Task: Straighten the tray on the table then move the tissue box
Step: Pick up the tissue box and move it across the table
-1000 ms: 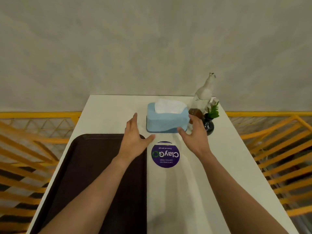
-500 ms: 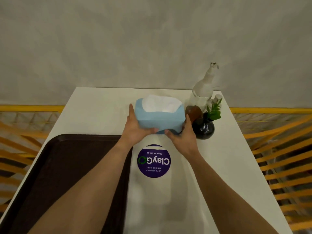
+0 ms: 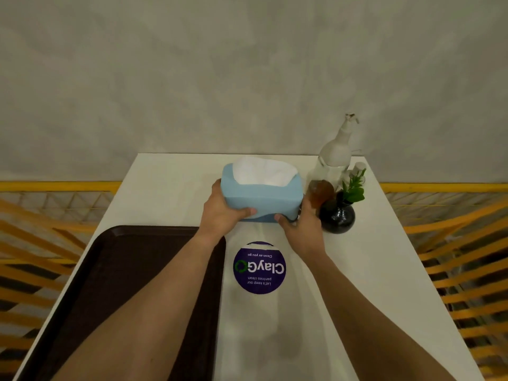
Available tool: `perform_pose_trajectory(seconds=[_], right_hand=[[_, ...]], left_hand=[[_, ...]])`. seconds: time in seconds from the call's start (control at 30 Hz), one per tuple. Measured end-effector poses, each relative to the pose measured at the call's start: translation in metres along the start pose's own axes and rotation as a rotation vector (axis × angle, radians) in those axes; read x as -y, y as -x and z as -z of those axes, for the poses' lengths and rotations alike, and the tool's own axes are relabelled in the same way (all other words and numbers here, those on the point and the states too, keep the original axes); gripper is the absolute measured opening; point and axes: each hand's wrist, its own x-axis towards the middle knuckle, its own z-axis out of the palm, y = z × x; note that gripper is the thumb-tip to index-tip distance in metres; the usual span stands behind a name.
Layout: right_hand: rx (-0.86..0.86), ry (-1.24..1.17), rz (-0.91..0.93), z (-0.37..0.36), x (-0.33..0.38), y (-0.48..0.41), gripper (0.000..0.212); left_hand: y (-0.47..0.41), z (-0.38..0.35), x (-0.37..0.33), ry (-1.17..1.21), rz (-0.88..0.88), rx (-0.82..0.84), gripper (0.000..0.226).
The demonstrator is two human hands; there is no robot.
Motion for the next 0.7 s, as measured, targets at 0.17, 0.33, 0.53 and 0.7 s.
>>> perform_pose_trajectory(seconds=[0.17, 0.33, 0.53, 0.7], right_hand=[[0.016, -0.011, 0.059, -0.011, 0.031, 0.006, 0.071], [0.04, -0.001, 0.049, -0.038, 0.071, 0.019, 0.07], [0.03, -0.005, 0.051, -0.083, 0.116, 0.036, 0.07], [0.029, 0.011, 0.062, -0.124, 0.144, 0.05, 0.069]], left_hand=[[0.008, 0.04, -0.012, -0.001, -0.043, -0.034, 0.094], [0.018, 0.094, -0.015, -0.008, -0.08, -0.051, 0.09], [0.019, 0.16, -0.004, -0.002, -0.111, -0.051, 0.092], [0.016, 0.206, 0.015, 0.0, -0.124, -0.047, 0.089]])
